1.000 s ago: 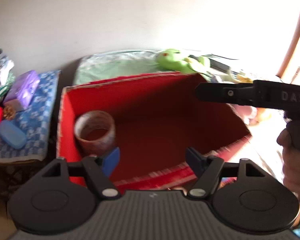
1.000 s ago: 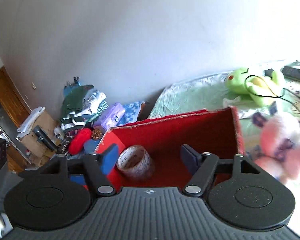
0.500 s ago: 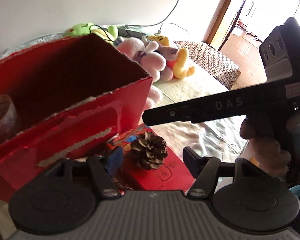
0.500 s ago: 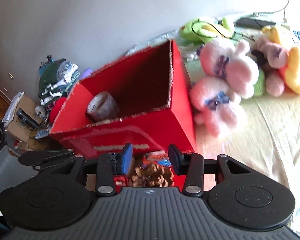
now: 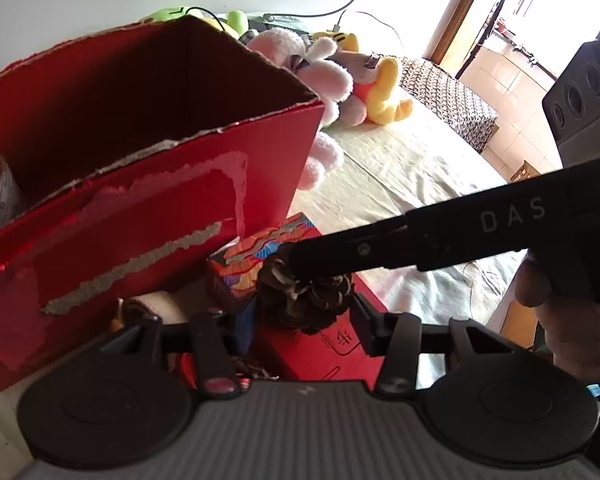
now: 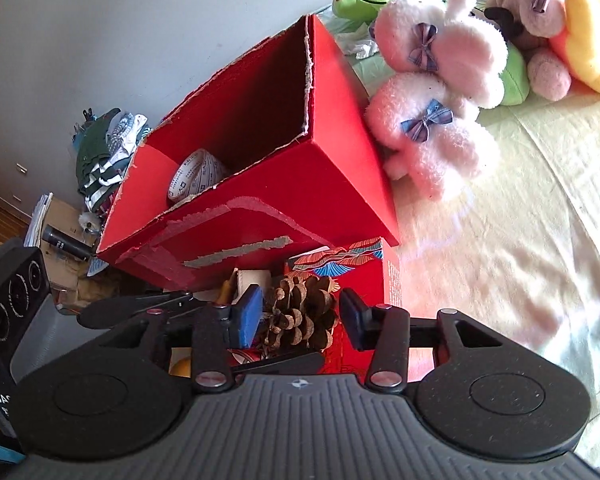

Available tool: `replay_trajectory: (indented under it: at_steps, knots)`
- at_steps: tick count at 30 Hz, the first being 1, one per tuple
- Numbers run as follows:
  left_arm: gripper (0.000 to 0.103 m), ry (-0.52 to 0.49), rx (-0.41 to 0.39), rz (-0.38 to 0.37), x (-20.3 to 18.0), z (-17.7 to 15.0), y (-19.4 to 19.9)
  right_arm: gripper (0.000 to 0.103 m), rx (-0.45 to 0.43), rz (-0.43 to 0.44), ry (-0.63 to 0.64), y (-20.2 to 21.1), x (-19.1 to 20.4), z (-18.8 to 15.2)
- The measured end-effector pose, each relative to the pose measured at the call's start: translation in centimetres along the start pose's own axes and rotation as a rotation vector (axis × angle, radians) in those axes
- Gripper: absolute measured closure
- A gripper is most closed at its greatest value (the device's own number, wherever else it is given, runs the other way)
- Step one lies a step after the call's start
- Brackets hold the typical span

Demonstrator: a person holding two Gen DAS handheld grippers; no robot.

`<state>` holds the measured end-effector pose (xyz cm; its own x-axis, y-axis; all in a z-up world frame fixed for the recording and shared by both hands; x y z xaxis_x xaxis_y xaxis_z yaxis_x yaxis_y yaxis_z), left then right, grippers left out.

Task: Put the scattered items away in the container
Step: 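Grasp the pine cone with the right tool and lift it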

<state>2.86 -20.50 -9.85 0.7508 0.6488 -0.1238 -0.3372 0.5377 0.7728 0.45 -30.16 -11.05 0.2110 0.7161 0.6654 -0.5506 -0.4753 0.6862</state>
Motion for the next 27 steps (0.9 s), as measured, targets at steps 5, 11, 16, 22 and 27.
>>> replay_trajectory:
  at_steps: [5, 11, 16, 22, 27]
  knots:
    - [0.053, -0.016, -0.005, 0.009, 0.0, 0.6, 0.2, 0.056, 0.054, 0.027, -0.041, -0.1, -0.3, 0.2]
    - [0.053, -0.106, -0.068, 0.057, -0.8, 2.0, 2.4, 0.058, 0.022, 0.072, -0.008, 1.9, 0.8, 0.7]
    - [0.053, -0.134, -0.203, 0.106, -0.1, 5.0, 7.0, 0.058, -0.046, 0.166, 0.057, 5.0, 3.9, 2.7]
    - [0.053, -0.106, -0.269, 0.26, 4.3, 7.5, 10.8, 0.058, -0.072, 0.291, 0.111, 3.8, 9.1, 6.6]
    - [0.053, 0.013, -0.176, 0.308, 10.1, 6.4, 9.5, 0.058, 0.029, 0.284, 0.116, -2.3, 11.4, 8.5]
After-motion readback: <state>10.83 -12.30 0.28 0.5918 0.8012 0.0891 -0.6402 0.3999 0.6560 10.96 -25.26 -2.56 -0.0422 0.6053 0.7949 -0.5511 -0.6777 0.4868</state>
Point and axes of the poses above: each gripper's, at about its wrist camera, not at the fingertips, and y roughly against the way its jaws point, x to its left, z to its top, the point moved 6 cm from there along -y, roughly the way its jaws point, and after that the axes turned 13 degrees about -y, right-handed, at the moved point
